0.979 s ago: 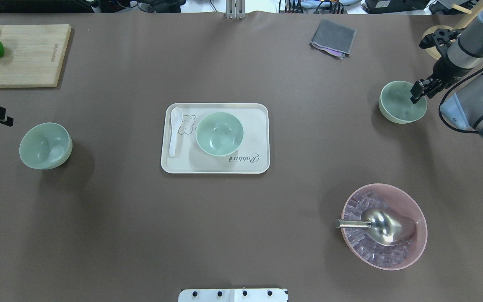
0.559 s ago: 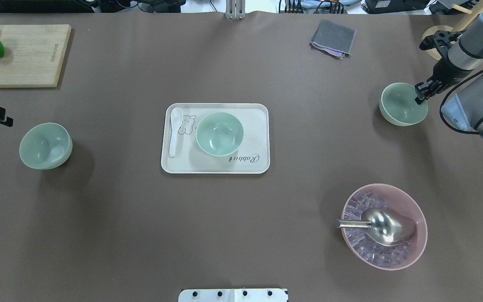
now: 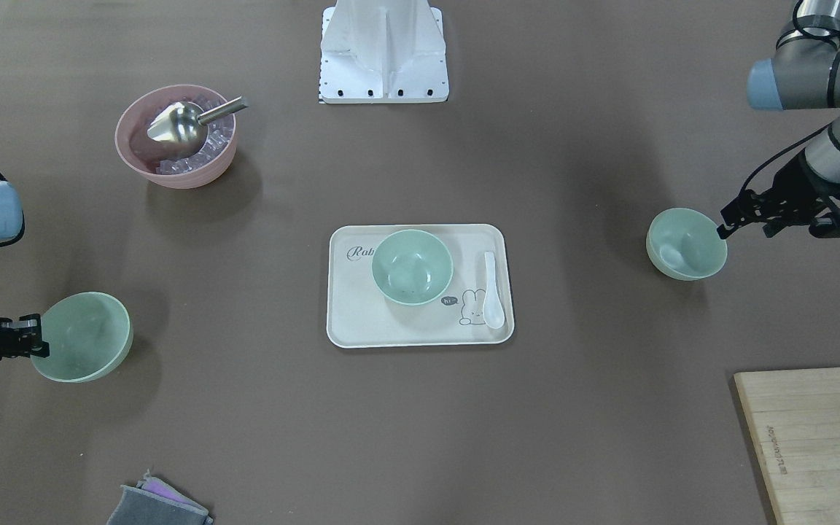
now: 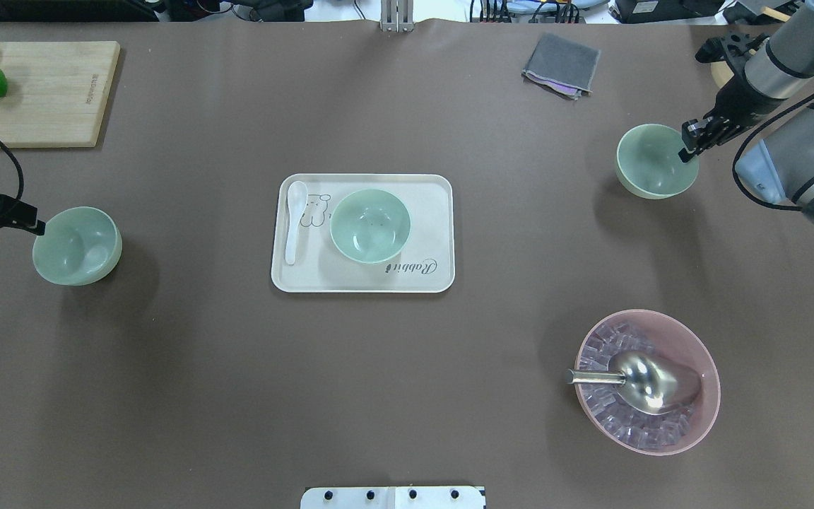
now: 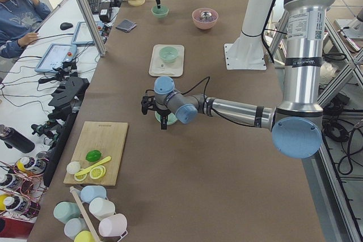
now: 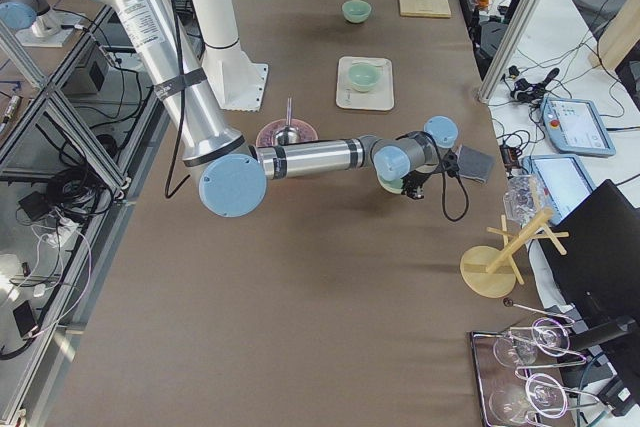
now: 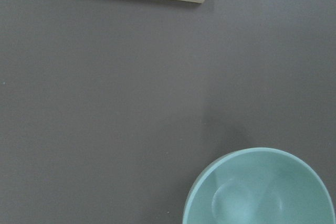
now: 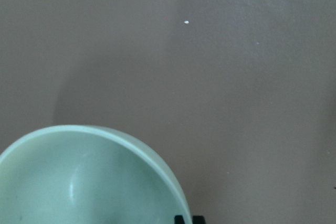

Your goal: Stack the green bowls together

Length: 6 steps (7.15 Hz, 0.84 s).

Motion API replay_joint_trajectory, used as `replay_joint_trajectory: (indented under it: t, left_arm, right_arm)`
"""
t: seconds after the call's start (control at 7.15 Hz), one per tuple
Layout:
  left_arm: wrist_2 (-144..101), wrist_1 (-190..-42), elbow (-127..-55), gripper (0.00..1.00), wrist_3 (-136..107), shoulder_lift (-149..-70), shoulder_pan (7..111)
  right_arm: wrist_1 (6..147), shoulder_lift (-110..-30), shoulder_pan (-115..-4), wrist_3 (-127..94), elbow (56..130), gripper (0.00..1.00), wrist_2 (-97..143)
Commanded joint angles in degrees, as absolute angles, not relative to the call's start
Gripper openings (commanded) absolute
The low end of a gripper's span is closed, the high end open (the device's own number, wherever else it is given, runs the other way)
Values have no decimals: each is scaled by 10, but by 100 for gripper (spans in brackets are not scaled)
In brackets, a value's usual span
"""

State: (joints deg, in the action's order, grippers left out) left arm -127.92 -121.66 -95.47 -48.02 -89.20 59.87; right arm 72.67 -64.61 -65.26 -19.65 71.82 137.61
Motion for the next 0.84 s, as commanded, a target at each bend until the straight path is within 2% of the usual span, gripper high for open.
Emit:
replay_joint_trajectory:
  t: [0.0, 0.42, 0.7]
  left_arm:
    - [-1260, -1217, -947, 78, -483, -890, 561]
    - [-1260, -1218, -920, 39, -485, -898, 558]
    - [-1267, -1218, -921, 0, -484, -899, 558]
  right_arm:
    - [726, -631, -649, -257, 735, 0, 1384]
    - [727, -621, -638, -315, 762, 0, 1387]
    - [726, -621, -628, -355, 786, 0, 1386]
